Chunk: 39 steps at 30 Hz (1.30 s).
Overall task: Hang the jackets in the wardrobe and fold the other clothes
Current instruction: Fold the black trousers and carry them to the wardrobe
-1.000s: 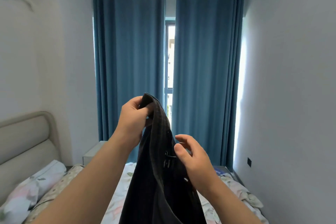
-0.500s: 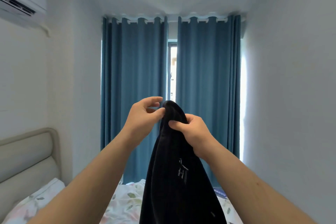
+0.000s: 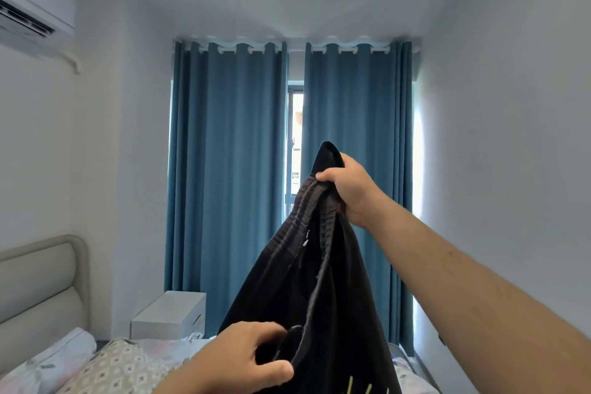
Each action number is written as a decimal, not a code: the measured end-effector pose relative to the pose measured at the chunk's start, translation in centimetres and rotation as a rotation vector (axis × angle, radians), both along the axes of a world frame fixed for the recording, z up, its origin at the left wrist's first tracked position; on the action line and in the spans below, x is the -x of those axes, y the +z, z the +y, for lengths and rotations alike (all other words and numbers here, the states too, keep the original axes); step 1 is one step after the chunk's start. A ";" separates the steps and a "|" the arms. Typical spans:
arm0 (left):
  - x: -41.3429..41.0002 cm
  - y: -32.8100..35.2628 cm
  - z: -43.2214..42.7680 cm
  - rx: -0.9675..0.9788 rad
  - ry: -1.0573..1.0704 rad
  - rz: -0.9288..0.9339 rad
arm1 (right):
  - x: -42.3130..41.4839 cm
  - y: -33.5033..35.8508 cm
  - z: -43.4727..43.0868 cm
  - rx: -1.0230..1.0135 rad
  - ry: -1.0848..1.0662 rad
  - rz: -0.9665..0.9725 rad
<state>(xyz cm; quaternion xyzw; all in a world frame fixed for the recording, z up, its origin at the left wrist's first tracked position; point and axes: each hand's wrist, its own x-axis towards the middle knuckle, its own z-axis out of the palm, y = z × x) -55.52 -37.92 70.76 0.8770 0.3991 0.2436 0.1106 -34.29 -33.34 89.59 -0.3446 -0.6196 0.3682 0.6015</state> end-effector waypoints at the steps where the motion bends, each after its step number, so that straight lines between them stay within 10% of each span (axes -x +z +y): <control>1: 0.2 0.2 0.4 0.016 0.024 0.057 | -0.2 0.4 0.2 -0.012 0.005 0.000; 13: 1.0 8.0 3.8 -0.449 0.175 1.075 | -7.4 3.3 2.3 -0.086 -0.278 -0.454; 24: 1.6 16.0 6.9 -0.222 0.536 0.816 | -13.3 0.4 5.6 0.035 -0.317 -0.910; 39: 7.7 16.0 10.1 -0.432 0.584 0.306 | -15.0 0.0 7.9 0.330 -0.366 -0.752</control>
